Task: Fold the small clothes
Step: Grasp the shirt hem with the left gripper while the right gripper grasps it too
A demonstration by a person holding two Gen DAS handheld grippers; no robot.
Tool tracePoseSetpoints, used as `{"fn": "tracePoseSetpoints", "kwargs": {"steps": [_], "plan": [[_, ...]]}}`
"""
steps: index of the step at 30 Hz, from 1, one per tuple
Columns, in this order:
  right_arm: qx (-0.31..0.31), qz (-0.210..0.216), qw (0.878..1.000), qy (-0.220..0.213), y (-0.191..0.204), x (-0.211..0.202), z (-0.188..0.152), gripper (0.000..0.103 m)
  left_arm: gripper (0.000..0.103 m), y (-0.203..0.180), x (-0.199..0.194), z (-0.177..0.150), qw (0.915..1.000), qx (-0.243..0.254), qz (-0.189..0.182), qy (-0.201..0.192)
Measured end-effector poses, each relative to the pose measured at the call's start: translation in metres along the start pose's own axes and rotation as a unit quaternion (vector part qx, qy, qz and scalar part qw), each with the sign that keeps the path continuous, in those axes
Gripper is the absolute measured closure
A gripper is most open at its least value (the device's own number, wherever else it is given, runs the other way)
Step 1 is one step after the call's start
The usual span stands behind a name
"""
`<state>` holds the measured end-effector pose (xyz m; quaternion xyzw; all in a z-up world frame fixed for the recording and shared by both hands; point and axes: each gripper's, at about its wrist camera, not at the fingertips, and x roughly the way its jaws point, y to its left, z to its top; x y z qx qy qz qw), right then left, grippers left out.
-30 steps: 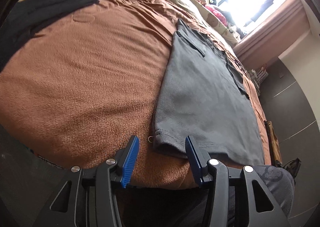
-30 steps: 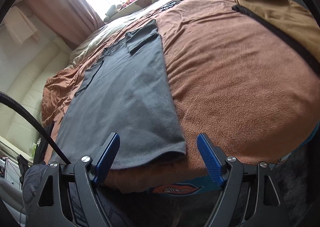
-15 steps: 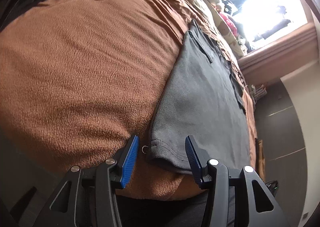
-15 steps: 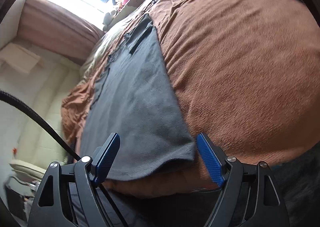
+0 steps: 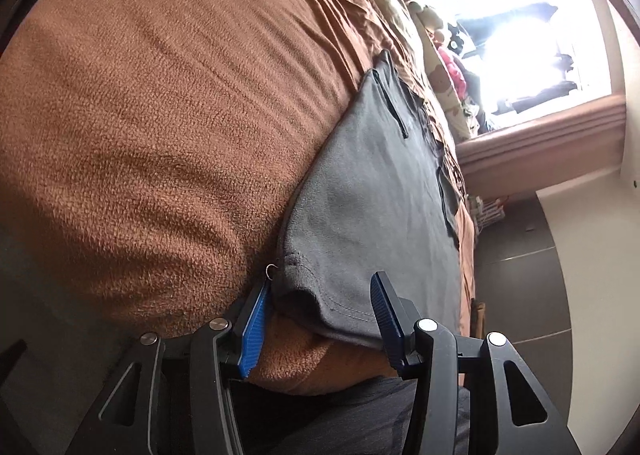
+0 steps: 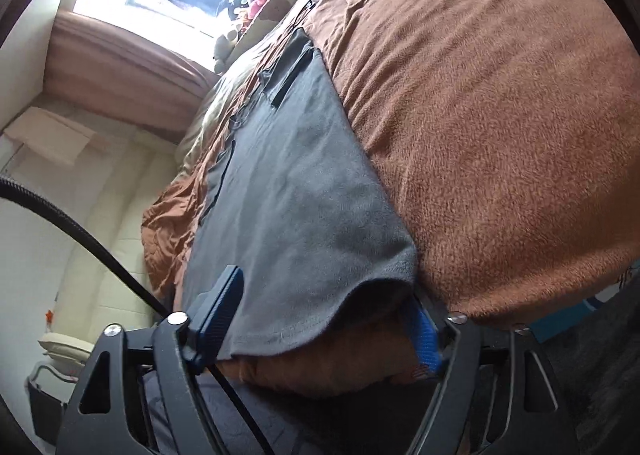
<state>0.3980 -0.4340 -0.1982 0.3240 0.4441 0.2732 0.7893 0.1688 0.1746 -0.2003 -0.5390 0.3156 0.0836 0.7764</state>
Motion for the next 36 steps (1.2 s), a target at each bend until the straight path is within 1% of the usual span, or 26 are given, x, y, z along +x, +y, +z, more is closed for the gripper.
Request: {"fn": "tracePoseSetpoints", "kwargs": {"steps": [1, 2, 3, 4, 5, 8, 10, 11, 12, 13, 15, 17, 19, 21, 22, 25, 27, 29, 31, 32, 36], "plan": [[-0.003, -0.007, 1.0, 0.0, 0.002, 0.004, 0.0, 0.06, 0.053, 0.001, 0.0, 0.0, 1.0, -0.006, -0.004, -0.002], [-0.007, -0.017, 1.0, 0.001, 0.004, 0.006, 0.0, 0.072, 0.053, 0.001, 0.0, -0.001, 0.9999, -0.013, -0.01, -0.003], [-0.011, -0.03, 0.999, 0.0, 0.004, 0.007, 0.001, 0.078, 0.053, 0.002, 0.001, -0.001, 0.9998, -0.018, -0.01, -0.004], [-0.013, -0.042, 0.999, -0.003, 0.004, 0.006, 0.002, 0.087, 0.053, 0.001, 0.001, -0.001, 0.9998, -0.019, -0.01, -0.006], [-0.012, -0.047, 0.999, -0.007, 0.002, 0.004, 0.003, 0.093, 0.053, 0.001, 0.001, 0.0, 0.9997, -0.021, -0.01, -0.008], [0.005, -0.048, 0.998, -0.028, -0.004, -0.004, 0.008, 0.1, 0.053, 0.0, 0.003, 0.001, 0.9995, -0.029, -0.01, -0.012], [0.01, -0.047, 0.998, -0.038, -0.008, -0.014, 0.009, 0.102, 0.054, -0.002, 0.007, 0.002, 0.9992, -0.035, -0.006, -0.017], [0.009, -0.045, 0.998, -0.039, -0.009, -0.019, 0.006, 0.102, 0.062, -0.003, 0.008, 0.001, 0.999, -0.038, 0.003, -0.022], [0.008, -0.041, 0.998, -0.039, -0.008, -0.021, 0.004, 0.102, 0.066, -0.004, 0.008, 0.001, 0.9988, -0.039, 0.014, -0.027], [0.004, -0.043, 0.998, -0.039, -0.007, -0.024, 0.001, 0.102, 0.07, -0.005, 0.01, 0.002, 0.9986, -0.038, 0.021, -0.029], [0.0, -0.043, 0.998, -0.036, -0.01, -0.029, -0.003, 0.102, 0.073, -0.004, 0.014, 0.004, 0.9984, -0.043, 0.023, -0.03], [0.002, -0.042, 0.999, -0.032, -0.01, -0.027, -0.006, 0.102, 0.088, -0.001, 0.019, 0.005, 0.9974, -0.052, 0.037, -0.033], [0.014, -0.033, 0.999, -0.024, -0.014, -0.026, -0.003, 0.102, 0.095, 0.002, 0.021, 0.008, 0.9967, -0.056, 0.046, -0.038], [0.043, -0.003, 0.999, -0.004, -0.02, -0.02, -0.001, 0.102, 0.096, 0.003, 0.021, 0.01, 0.9968, -0.051, 0.046, -0.041], [0.053, 0.002, 0.999, -0.001, -0.023, -0.018, 0.001, 0.101, 0.096, 0.002, 0.019, 0.011, 0.9969, -0.046, 0.046, -0.043], [0.058, -0.004, 0.998, 0.012, -0.024, -0.006, 0.01, 0.101, 0.097, -0.001, 0.011, 0.015, 0.9974, -0.042, 0.033, -0.05], [0.062, 0.003, 0.998, 0.008, -0.025, -0.005, 0.013, 0.101, 0.098, -0.004, 0.004, 0.017, 0.9975, -0.039, 0.023, -0.054], [0.077, 0.015, 0.997, 0.002, -0.028, -0.014, 0.015, 0.101, 0.099, -0.008, -0.003, 0.019, 0.9975, -0.037, 0.006, -0.059], [0.083, 0.025, 0.996, -0.014, -0.027, -0.024, 0.016, 0.101, 0.099, -0.014, -0.014, 0.02, 0.9969, -0.031, -0.005, -0.072], [0.081, 0.028, 0.996, -0.019, -0.023, -0.028, 0.015, 0.102, 0.099, -0.019, -0.021, 0.021, 0.9963, -0.023, -0.016, -0.081], [0.062, 0.044, 0.996, -0.035, 0.002, -0.051, 0.017, 0.103, 0.1, -0.034, -0.042, 0.024, 0.9941, -0.013, -0.049, -0.096]]}}
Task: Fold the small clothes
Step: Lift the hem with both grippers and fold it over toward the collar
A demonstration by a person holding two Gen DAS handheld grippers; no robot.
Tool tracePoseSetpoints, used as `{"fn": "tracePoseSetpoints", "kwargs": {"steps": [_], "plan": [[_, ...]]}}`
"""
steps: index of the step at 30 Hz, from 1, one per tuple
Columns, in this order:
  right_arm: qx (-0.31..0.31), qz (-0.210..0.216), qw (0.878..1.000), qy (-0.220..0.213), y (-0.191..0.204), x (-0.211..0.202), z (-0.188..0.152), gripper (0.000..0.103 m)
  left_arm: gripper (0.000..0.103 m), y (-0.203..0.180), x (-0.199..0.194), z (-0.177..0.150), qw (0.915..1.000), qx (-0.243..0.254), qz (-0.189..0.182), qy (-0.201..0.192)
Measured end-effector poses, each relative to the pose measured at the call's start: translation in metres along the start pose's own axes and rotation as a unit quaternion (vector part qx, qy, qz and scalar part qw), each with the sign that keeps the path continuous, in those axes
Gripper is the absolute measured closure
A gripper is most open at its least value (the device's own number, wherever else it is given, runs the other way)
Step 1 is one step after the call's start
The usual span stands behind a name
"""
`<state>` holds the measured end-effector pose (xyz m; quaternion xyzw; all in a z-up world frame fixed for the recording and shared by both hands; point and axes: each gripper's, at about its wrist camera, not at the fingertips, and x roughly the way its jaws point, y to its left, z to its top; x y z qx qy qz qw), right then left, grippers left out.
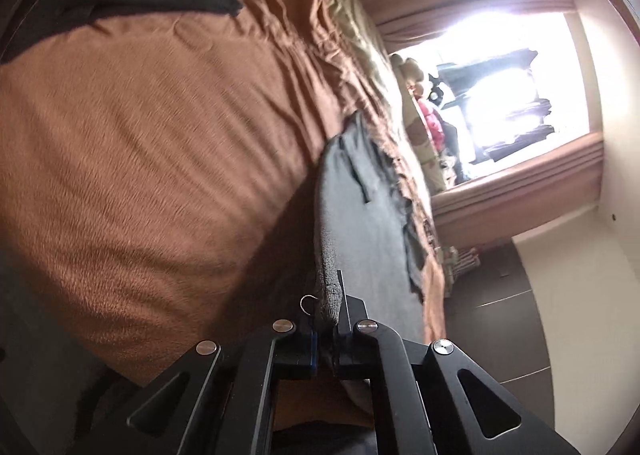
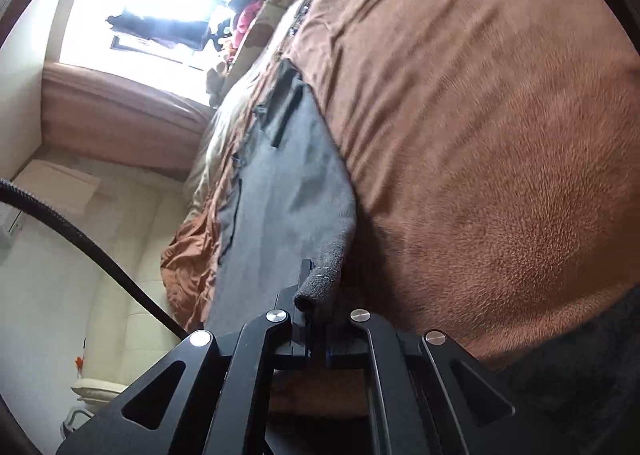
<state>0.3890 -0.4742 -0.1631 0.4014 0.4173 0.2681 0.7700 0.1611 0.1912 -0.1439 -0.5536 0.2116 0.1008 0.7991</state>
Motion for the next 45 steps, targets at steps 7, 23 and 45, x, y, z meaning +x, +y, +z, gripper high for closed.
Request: {"fn": "tracePoseSetpoints", "kwargs": {"steps": [7, 23, 45], "plan": [[-0.045, 0.056, 0.997, -0.034, 0.049, -0.045, -0.003, 0.103, 0.1, -0.043, -0.043, 0.009, 0.997, 0.031, -0.061, -0.035], [-0.09, 0.159, 0.979, -0.088, 0.099, -0.168, -0.039, 0.103, 0.1, -0.126, -0.176, 0.005, 0.9789, 0.067, -0.169, -0.094], [-0.127, 0.213, 0.961, -0.126, 0.099, -0.176, -0.046, 0.103, 0.1, -0.176, -0.234, 0.006, 0.9628, 0.11, -0.217, -0.118]]}}
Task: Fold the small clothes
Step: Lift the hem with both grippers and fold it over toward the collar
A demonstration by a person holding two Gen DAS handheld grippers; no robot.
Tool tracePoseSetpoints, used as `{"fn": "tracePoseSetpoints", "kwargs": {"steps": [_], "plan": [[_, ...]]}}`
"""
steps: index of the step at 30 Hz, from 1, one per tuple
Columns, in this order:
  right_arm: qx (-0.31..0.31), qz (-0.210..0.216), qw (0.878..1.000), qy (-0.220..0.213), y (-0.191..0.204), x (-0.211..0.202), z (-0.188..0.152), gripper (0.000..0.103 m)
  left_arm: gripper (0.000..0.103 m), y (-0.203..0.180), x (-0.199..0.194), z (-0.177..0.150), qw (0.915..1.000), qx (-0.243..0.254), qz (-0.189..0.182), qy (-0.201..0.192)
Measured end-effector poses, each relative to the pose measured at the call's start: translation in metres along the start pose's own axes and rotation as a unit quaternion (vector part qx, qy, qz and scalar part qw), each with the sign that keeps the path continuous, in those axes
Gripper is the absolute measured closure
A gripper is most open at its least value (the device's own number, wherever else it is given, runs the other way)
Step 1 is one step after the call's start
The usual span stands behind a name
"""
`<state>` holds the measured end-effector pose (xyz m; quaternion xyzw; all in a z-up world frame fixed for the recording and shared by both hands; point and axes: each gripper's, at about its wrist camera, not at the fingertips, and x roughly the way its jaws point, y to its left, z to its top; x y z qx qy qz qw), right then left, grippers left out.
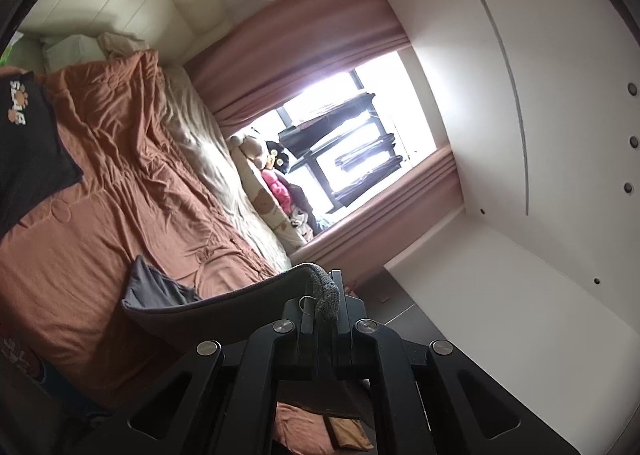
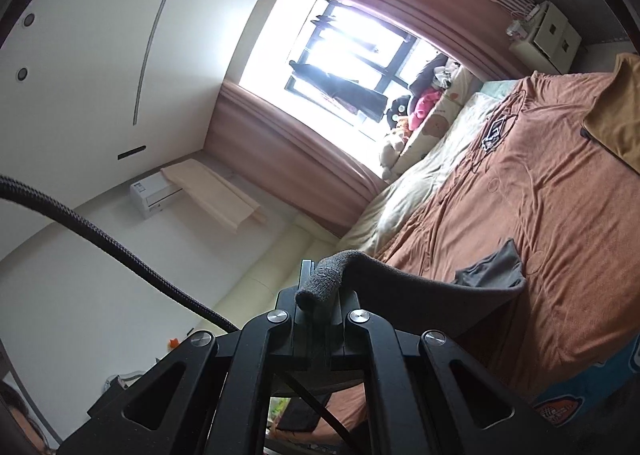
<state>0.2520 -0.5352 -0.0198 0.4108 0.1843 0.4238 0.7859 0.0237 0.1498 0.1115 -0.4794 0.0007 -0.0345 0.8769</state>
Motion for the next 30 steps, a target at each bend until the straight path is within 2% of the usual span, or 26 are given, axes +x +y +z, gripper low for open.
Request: {"fn": "tracePoseSetpoints", "kwargs": {"steps": [10, 17, 20, 25, 30], "plan": [[0.031, -0.063, 0.997, 0.04, -0.074, 0.08, -0.001, 0.103, 0.1, 0.082, 0.059, -0.01, 0.9957, -0.047, 0.066, 0.045], [0.031, -0.104, 0.992, 0.065, -0.114, 0.162, 0.013, 0.103, 0.1, 0.123, 0.117, 0.005, 0.9906, -0.058, 0.106, 0.064], [0.03, -0.12, 0.99, 0.074, -0.116, 0.191, 0.026, 0.103, 0.1, 0.138, 0.149, 0.014, 0.988, -0.056, 0.122, 0.076], [0.028, -0.149, 0.984, 0.093, -0.141, 0.246, 0.04, 0.103, 0.1, 0.167, 0.197, 0.026, 0.9832, -0.053, 0.151, 0.088], [0.027, -0.198, 0.971, 0.129, -0.174, 0.297, 0.042, 0.103, 0.1, 0.218, 0.245, 0.024, 0.9738, -0.063, 0.187, 0.113]]}}
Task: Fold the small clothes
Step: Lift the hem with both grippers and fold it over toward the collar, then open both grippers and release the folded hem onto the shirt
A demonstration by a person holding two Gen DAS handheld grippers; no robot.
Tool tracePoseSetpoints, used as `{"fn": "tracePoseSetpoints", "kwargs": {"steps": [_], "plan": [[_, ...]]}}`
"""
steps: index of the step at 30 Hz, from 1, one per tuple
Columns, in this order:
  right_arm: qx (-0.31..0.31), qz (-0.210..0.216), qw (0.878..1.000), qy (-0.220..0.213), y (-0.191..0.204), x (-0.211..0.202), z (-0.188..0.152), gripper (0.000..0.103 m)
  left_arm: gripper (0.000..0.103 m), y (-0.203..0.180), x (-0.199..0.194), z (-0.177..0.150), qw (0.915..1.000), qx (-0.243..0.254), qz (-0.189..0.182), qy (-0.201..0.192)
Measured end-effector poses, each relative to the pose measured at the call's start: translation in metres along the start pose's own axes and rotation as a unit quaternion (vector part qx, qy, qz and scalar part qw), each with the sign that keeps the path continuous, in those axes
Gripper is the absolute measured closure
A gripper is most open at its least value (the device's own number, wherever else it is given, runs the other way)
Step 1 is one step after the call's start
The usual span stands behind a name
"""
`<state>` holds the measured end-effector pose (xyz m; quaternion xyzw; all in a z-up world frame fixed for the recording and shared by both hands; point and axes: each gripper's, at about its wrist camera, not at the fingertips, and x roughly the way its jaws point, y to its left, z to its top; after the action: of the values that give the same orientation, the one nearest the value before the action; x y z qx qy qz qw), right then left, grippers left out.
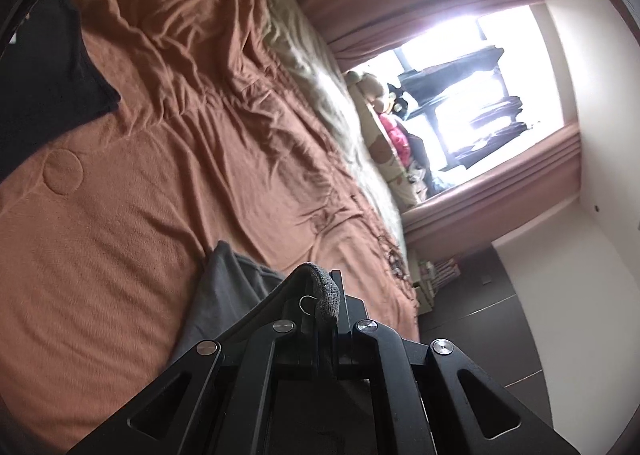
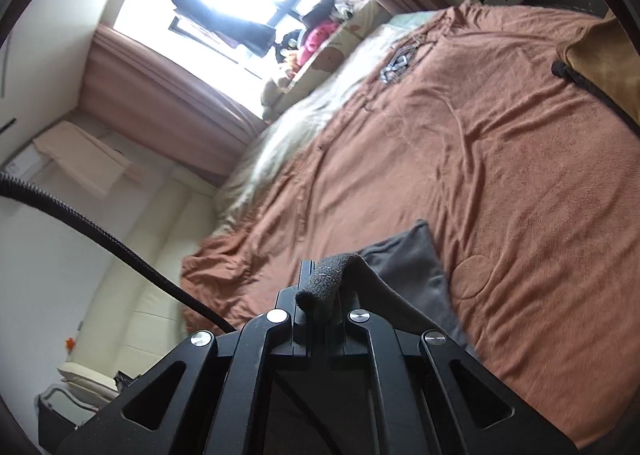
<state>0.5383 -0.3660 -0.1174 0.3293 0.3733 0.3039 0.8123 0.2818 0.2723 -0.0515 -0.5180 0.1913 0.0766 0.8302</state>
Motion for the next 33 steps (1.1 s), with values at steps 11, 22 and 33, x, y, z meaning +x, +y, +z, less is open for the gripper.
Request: {"fn": "tracePoseSetpoints", "kwargs": {"steps": [11, 22, 33], "plan": [[0.01, -0.058, 0.998, 0.032, -0.019, 0.097, 0.029, 0.103, 0.1, 0.053, 0.102, 0.017, 0.9946, -0.012, 0.086, 0.057], [-0.011, -0.111, 0.993, 0.034, 0.008, 0.14, 0.054, 0.103, 0.099, 0.063, 0.162, 0.028, 0.9863, 0.007, 0.143, 0.081], [-0.097, -0.174, 0.978, 0.07, 0.033, 0.155, 0.057, 0.027, 0.041, 0.049, 0.159, 0.031, 0.9676, 0.097, 0.191, 0.134]]}}
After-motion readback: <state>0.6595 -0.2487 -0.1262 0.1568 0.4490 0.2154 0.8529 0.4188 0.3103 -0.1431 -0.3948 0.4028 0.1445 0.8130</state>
